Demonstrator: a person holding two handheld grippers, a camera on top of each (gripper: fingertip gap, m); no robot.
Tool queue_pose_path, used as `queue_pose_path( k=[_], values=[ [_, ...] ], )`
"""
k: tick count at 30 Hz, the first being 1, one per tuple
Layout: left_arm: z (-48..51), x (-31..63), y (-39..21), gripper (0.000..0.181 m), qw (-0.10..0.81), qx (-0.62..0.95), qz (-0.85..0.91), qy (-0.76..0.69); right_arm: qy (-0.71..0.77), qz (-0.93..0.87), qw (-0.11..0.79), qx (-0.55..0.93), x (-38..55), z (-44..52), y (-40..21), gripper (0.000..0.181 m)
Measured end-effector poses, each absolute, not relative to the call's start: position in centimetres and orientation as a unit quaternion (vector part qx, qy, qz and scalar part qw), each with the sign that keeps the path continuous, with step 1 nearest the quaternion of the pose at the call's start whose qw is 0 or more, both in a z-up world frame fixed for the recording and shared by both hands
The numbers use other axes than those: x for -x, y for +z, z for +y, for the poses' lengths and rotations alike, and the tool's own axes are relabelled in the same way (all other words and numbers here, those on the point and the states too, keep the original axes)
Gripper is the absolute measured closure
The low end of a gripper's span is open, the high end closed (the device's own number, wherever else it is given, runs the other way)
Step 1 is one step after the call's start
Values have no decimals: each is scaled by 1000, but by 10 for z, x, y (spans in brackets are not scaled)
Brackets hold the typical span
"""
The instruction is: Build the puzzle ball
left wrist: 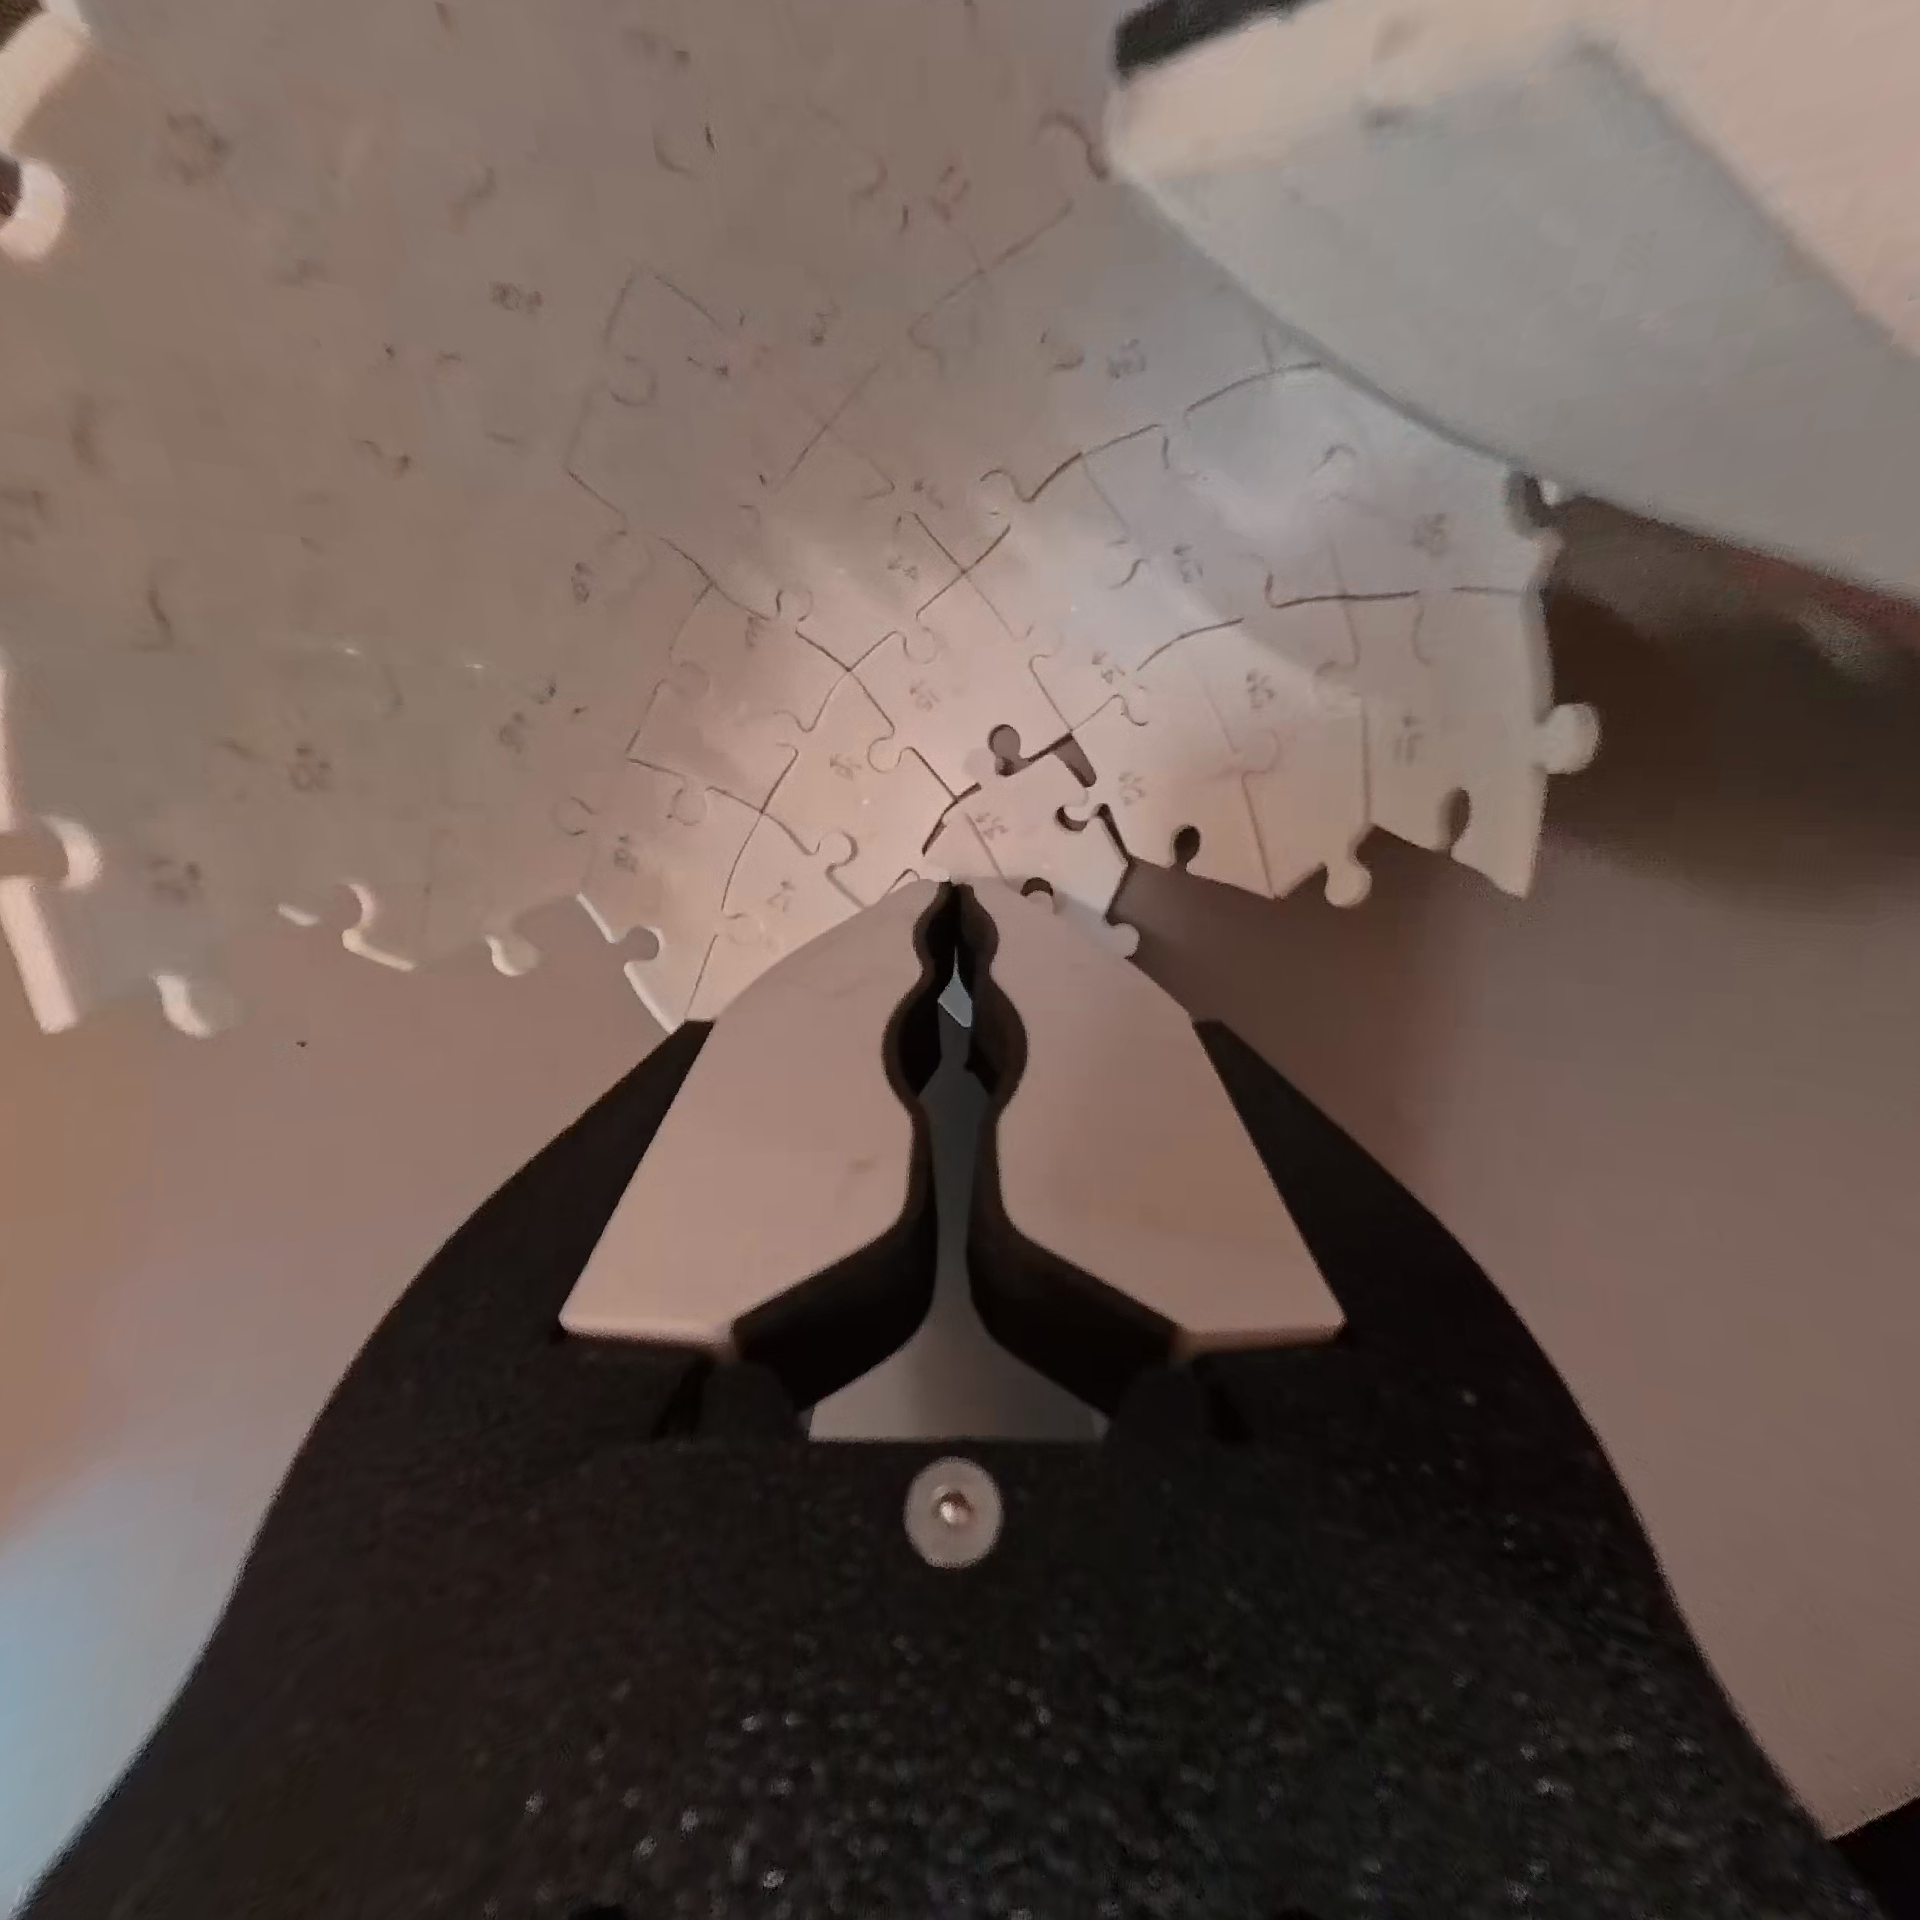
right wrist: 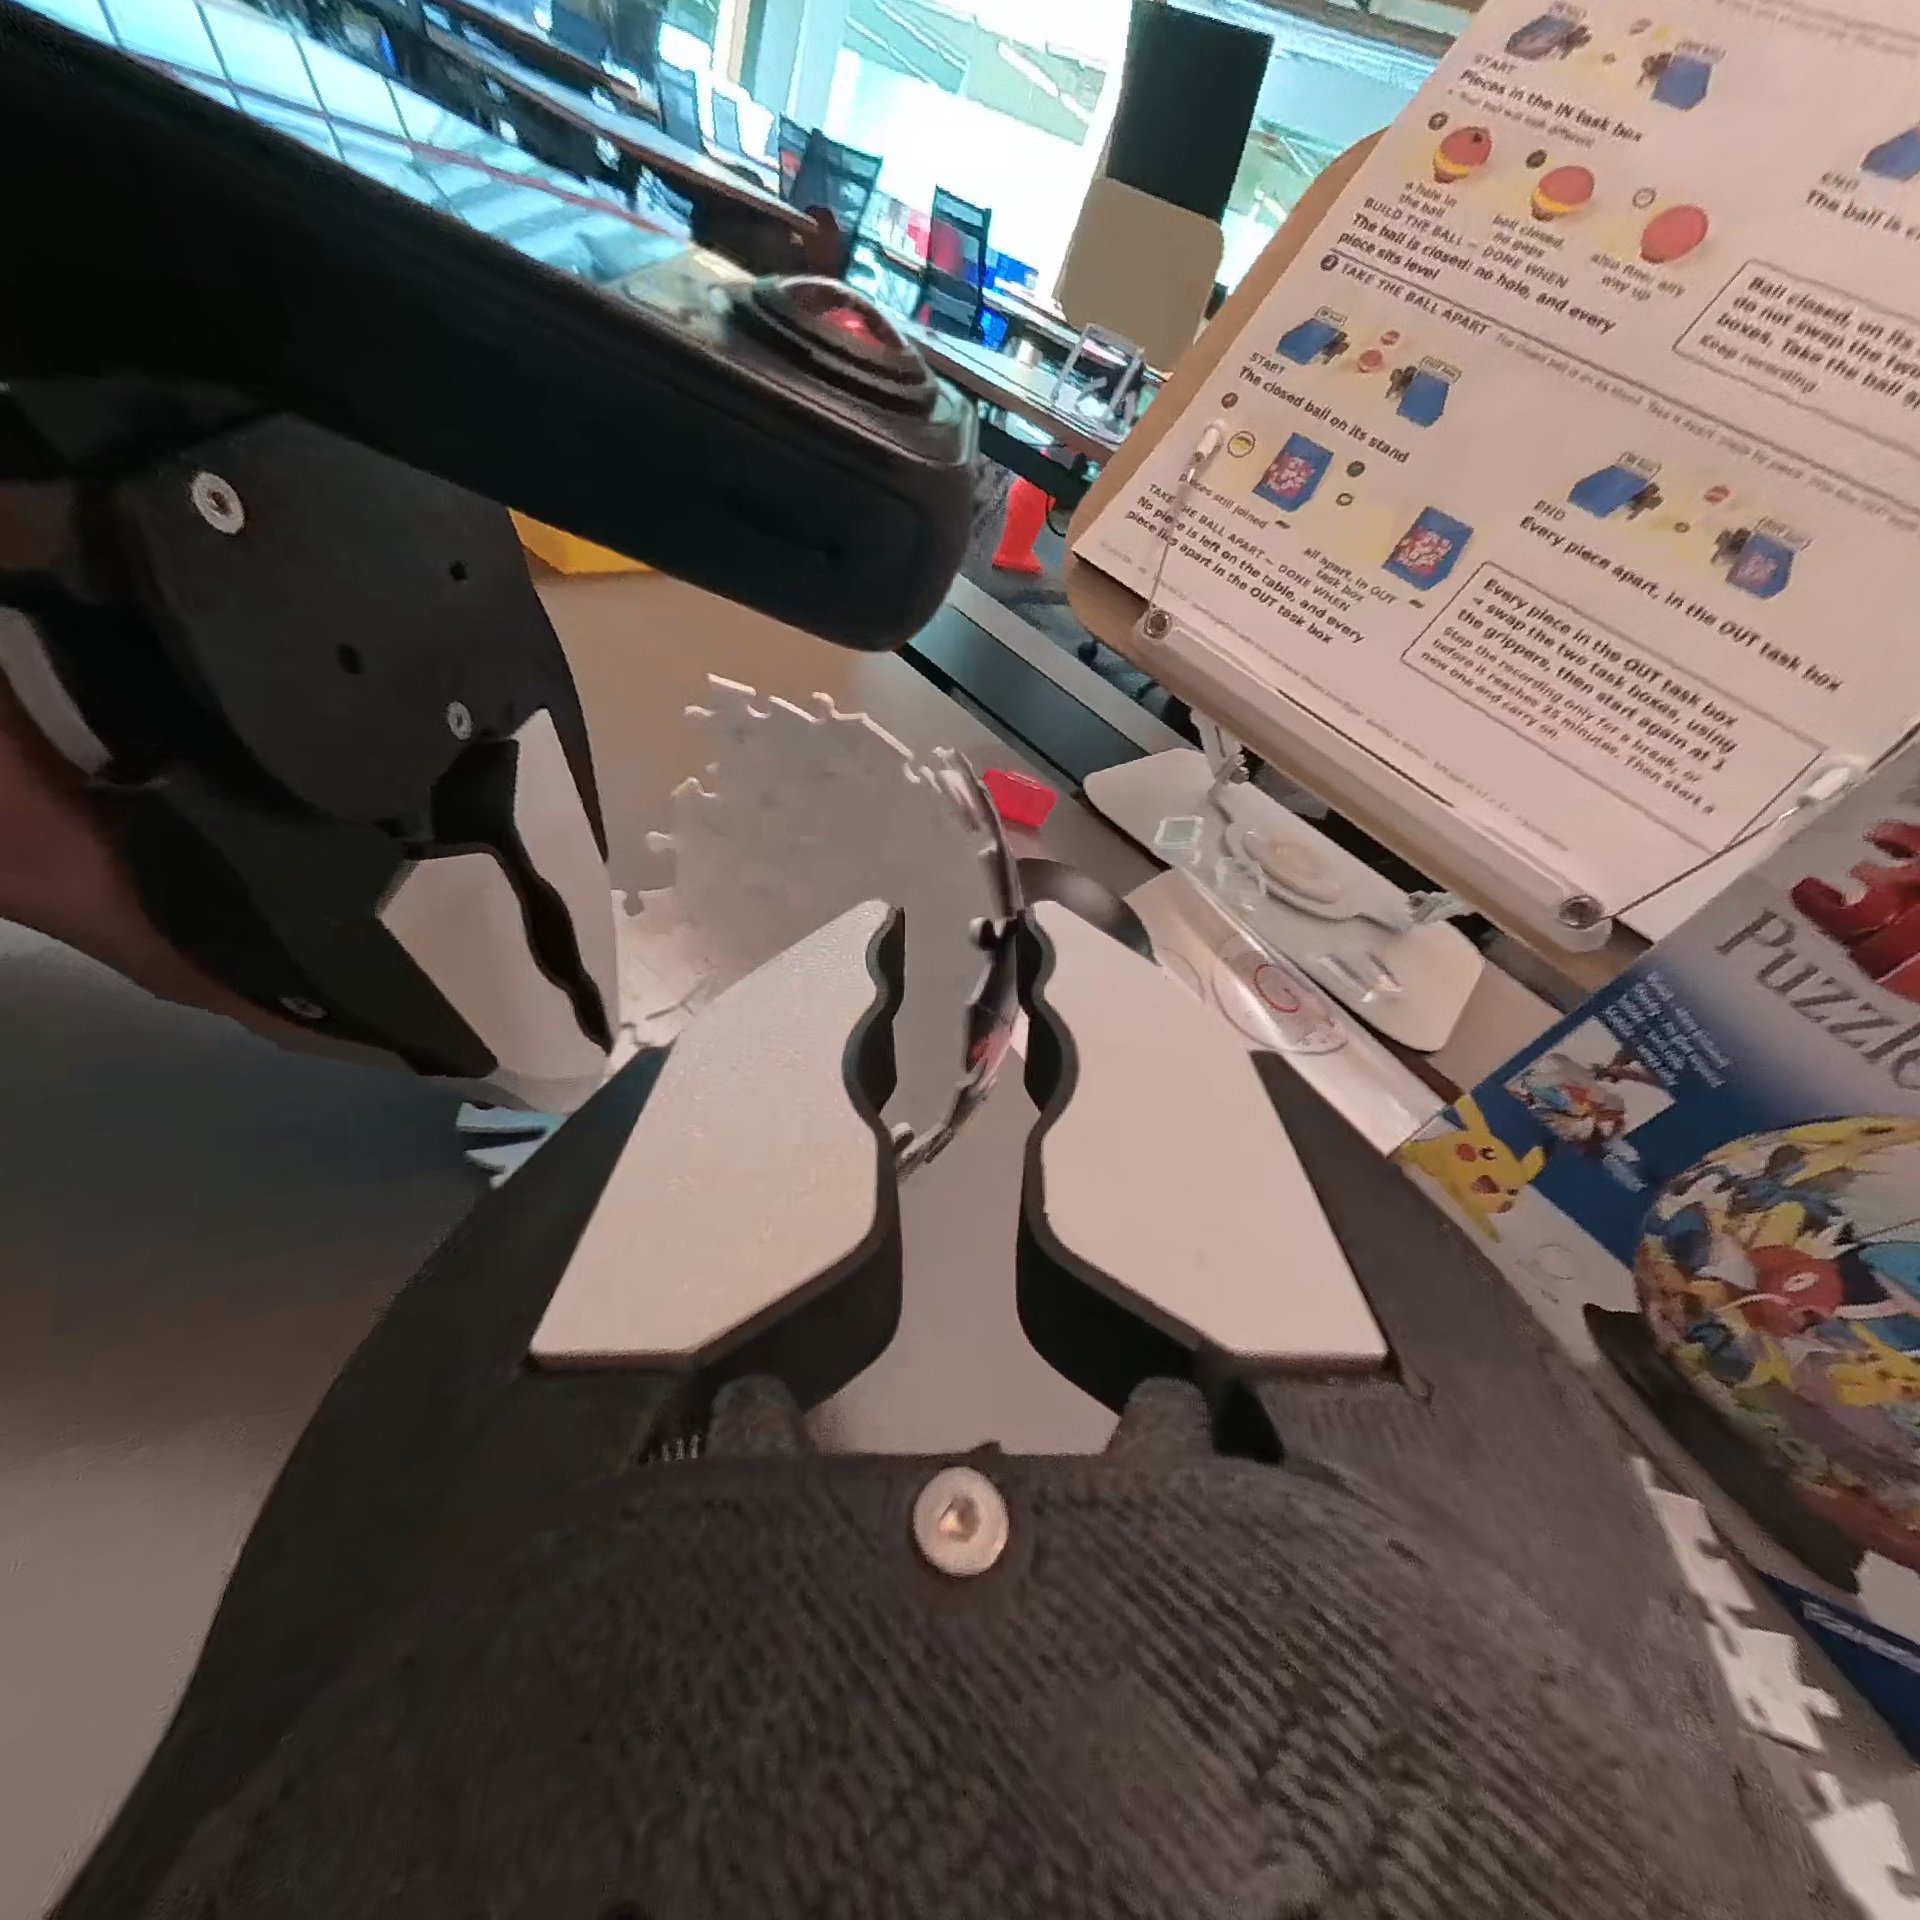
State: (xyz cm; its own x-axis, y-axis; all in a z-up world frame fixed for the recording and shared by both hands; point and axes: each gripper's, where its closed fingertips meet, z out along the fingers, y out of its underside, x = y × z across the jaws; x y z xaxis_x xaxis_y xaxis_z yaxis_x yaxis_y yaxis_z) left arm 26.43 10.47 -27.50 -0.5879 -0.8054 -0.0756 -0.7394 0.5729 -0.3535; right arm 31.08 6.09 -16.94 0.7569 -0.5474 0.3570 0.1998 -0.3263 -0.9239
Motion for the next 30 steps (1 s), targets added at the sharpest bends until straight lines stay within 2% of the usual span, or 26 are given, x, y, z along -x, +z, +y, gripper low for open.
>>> queue_pose_path(
  k=[6,9,30],
  values=[
    [103,-264,-275,181,117,441,877,-148,-372,109,535,751,-318,61,-170,169],
    [100,-263,-275,181,110,456,868,-161,-399,76,551,729,-311,64,-164,176],
    [101,-257,-275,181,160,522,800,-248,-511,43,565,647,-276,57,-157,177]
  ],
)
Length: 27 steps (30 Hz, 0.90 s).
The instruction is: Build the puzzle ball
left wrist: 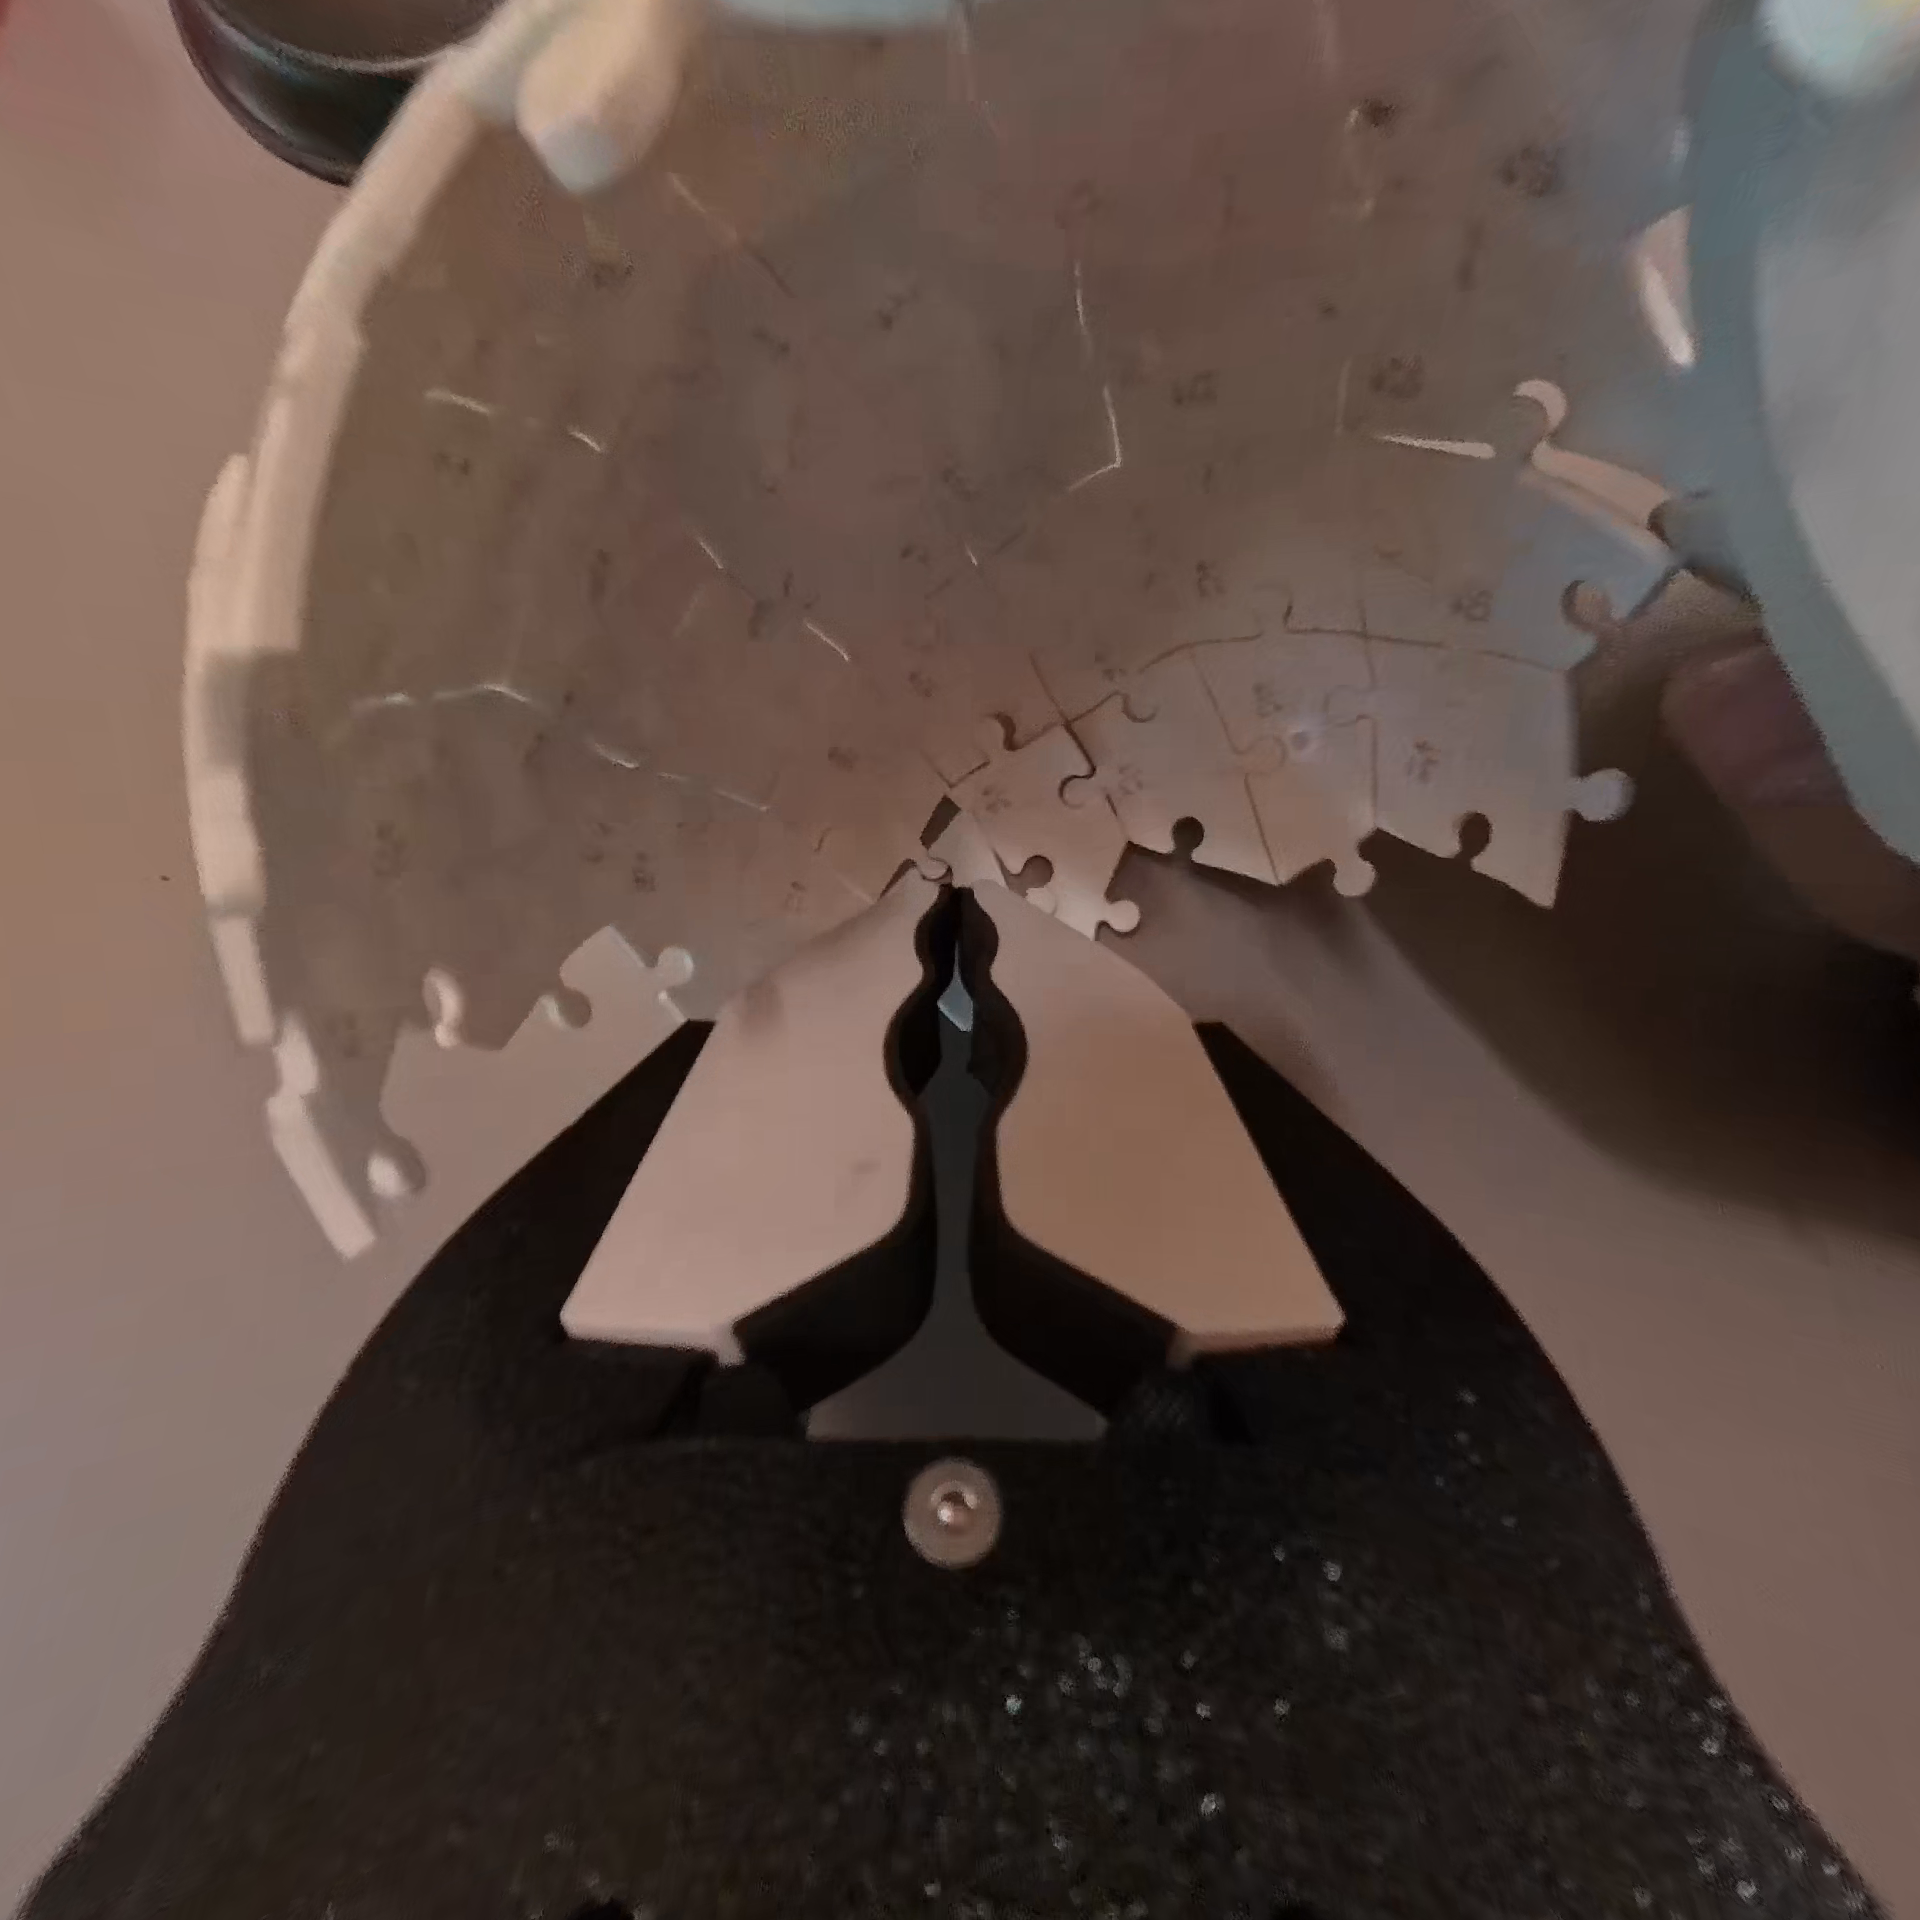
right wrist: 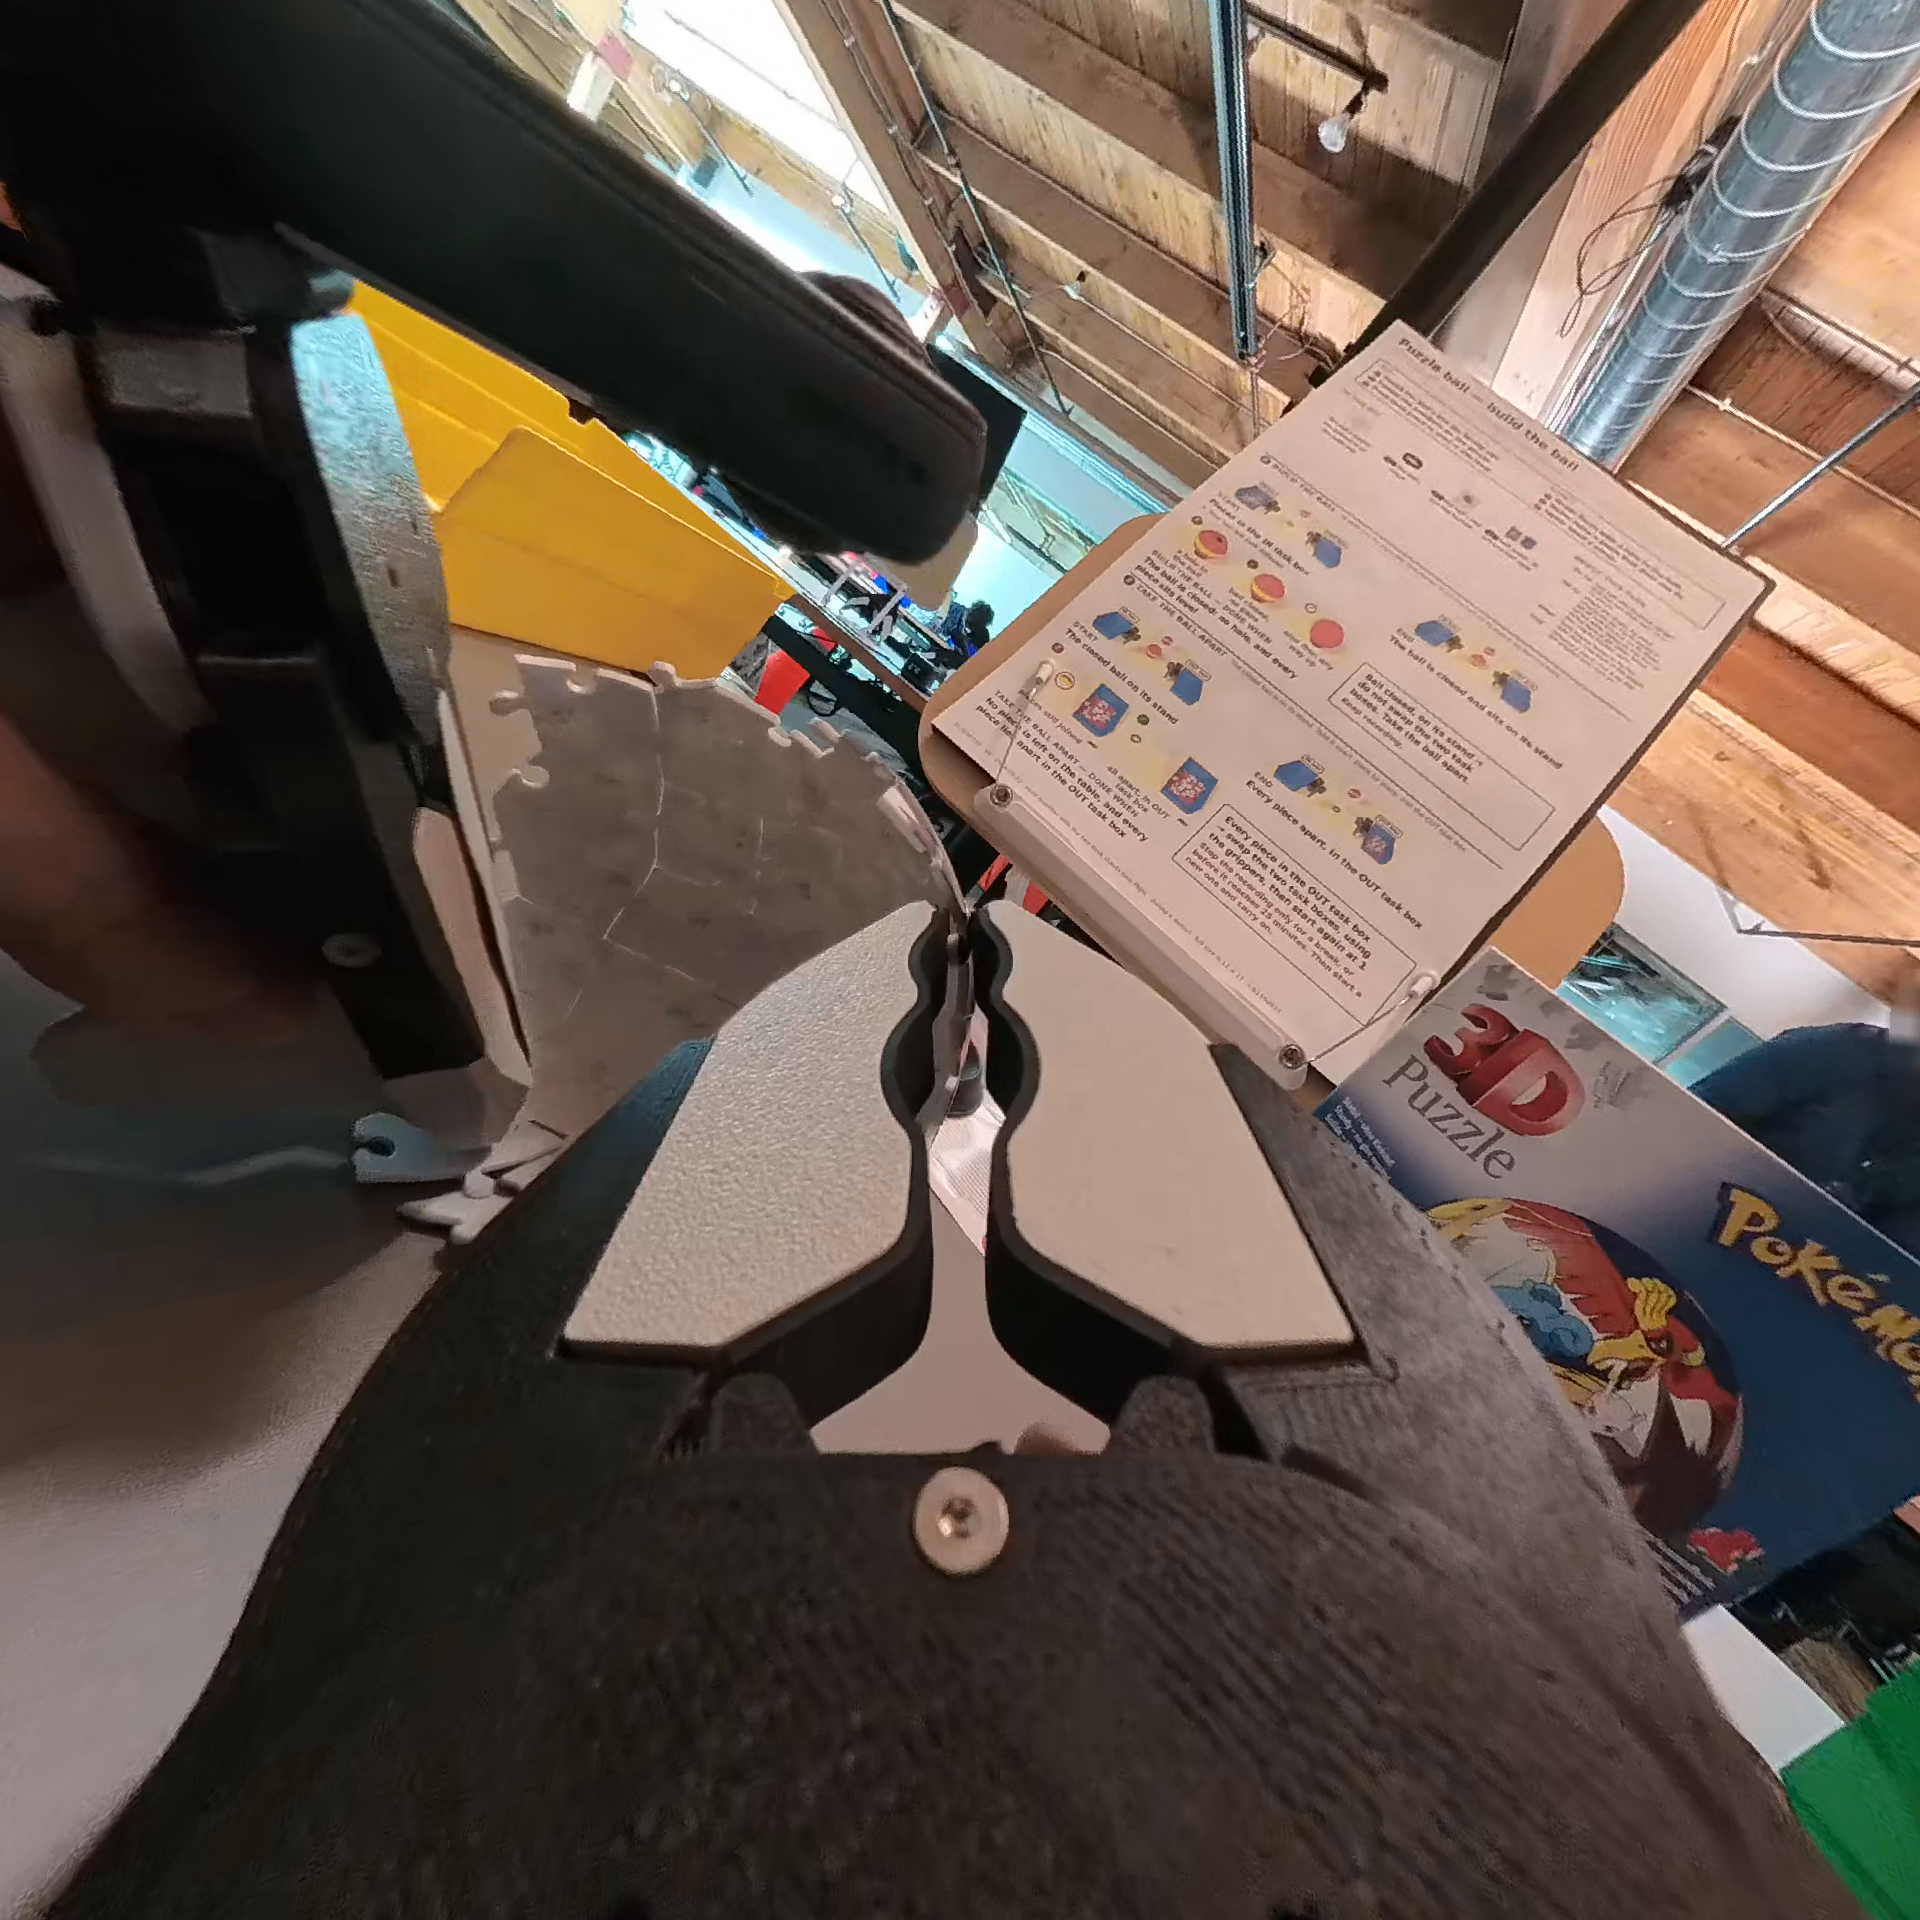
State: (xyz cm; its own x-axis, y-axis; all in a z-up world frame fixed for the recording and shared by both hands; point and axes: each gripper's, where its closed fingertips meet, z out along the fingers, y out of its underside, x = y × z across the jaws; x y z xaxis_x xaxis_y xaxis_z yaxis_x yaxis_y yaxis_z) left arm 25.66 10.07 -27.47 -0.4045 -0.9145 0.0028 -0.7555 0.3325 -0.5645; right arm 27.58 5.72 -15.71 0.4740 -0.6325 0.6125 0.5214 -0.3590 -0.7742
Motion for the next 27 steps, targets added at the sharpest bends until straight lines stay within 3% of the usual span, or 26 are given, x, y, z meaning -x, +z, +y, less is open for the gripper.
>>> queue_pose_path(
  k=[17,27],
  values=[
    [82,-263,-255,181,232,471,789,-318,-535,30,554,637,-272,57,-154,178],
    [76,-267,-269,181,241,444,815,-284,-522,48,566,636,-272,54,-154,178]
  ],
)
